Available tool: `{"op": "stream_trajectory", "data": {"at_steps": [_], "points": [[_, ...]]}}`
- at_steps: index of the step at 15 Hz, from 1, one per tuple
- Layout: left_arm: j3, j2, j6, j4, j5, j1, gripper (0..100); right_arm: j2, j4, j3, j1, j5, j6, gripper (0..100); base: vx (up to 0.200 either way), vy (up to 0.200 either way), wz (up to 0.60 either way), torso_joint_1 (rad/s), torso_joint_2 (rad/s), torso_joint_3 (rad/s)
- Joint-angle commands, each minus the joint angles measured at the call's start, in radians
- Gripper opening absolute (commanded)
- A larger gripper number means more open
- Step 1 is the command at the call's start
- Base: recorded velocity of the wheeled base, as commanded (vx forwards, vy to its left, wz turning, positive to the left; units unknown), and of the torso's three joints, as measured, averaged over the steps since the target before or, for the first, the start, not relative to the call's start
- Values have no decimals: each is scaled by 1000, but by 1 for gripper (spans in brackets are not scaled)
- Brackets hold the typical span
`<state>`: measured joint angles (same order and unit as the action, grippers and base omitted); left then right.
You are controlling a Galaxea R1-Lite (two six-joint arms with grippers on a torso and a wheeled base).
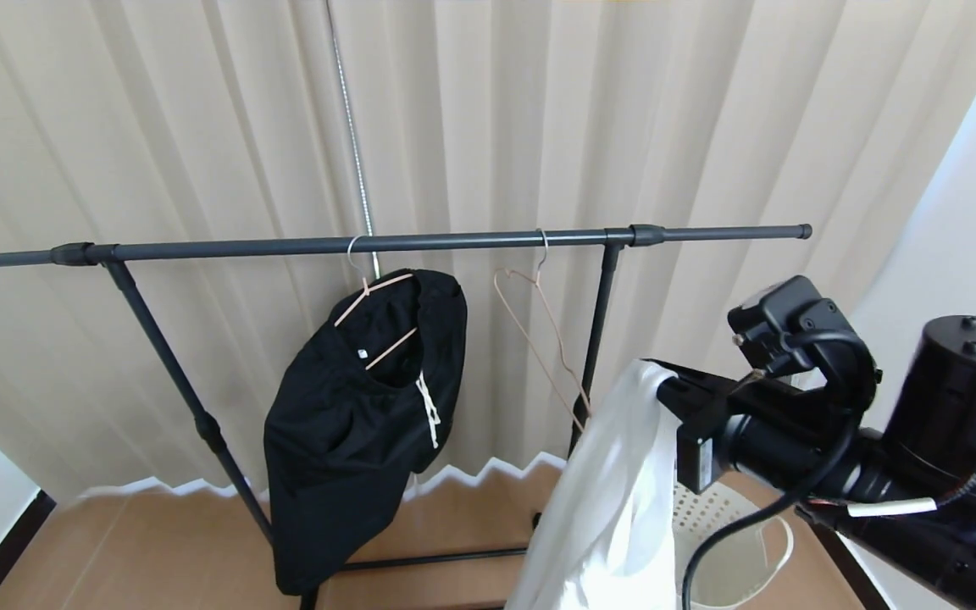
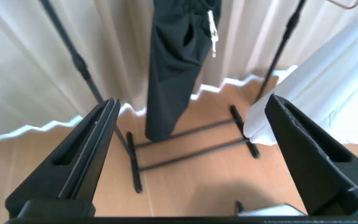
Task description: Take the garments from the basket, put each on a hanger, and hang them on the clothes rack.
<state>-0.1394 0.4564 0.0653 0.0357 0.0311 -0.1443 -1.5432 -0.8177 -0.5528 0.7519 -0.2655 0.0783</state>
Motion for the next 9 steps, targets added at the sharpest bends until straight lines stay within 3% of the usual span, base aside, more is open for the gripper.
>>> {"op": "stream_trajectory", "data": {"at_steps": [1,3,5,7,9], "points": [[-272,743,-107,234,12,-149,100,-55,-8,-19,53,-96,-23,0,0,0,0,0,0,0],[-275,818,-177,236,13,-271,100,-55,8,-24,52,-116,-94,0,0,0,0,0,0,0],[-292,894,-185,240,16,-363,100,-78,2,-21,50,-127,-97,0,0,0,0,0,0,0],[-347,989,-260,242,18,-485,100,-110,-5,-47,50,-178,-101,0,0,0,0,0,0,0],[-376,1084,-325,271,70,-518,100,-164,-9,-58,70,-187,-135,0,0,0,0,0,0,0]]}}
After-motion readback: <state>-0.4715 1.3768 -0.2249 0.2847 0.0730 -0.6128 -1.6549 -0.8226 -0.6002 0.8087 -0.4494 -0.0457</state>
